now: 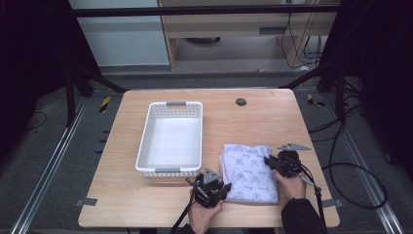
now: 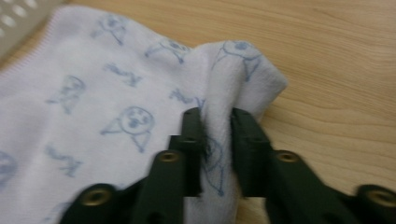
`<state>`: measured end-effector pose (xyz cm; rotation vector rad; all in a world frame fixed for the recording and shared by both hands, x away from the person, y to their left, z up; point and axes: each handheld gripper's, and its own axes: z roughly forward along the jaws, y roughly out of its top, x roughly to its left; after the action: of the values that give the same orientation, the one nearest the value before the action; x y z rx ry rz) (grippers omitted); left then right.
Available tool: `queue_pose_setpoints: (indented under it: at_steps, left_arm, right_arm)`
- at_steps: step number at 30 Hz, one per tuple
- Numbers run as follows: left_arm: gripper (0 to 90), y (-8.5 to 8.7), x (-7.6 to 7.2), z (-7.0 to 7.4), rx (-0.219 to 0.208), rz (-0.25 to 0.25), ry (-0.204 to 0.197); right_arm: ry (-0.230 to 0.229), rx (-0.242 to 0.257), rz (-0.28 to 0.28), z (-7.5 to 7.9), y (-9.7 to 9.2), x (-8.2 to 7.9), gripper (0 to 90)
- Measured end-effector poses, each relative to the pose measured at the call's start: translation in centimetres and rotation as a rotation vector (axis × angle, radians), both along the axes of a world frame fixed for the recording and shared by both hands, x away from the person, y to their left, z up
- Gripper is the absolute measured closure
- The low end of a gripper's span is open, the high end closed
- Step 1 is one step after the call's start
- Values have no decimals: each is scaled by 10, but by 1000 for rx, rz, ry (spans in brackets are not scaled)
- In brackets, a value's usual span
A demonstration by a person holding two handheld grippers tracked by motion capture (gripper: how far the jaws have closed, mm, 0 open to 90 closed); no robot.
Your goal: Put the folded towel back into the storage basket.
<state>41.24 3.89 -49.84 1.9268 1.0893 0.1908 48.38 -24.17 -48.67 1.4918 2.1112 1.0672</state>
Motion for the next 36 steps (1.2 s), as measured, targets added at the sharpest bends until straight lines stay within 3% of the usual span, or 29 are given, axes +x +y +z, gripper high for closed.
queue_pose_setpoints:
  at_steps: [1,2,3,7,12,17,21,25,36]
  left_arm:
    - [762,0,0,-1,12,-3,1]
    - [756,-1,0,-2,17,-2,5]
    - [748,-2,1,-3,23,-1,8]
    - [662,-3,1,-4,51,4,3]
    - [549,-6,2,-4,85,13,1]
    - [561,-9,3,-4,104,0,-7]
    - [615,-9,4,-4,86,-17,11]
    - [704,-4,4,-7,22,-19,26]
    - [763,2,1,4,-10,-15,-21]
  right_arm:
    - [-2,-27,-9,-2,1,0,649]
    - [-2,-41,-11,-4,2,1,652]
    - [10,-19,-14,-5,1,0,643]
    - [24,-14,-40,-7,1,2,598]
    - [40,3,-54,-9,2,2,615]
    - [51,22,-47,-9,3,3,699]
    - [58,27,-47,-8,3,3,757]
    - [45,12,-44,-6,5,2,811]
    - [-37,45,-5,14,2,-7,847]
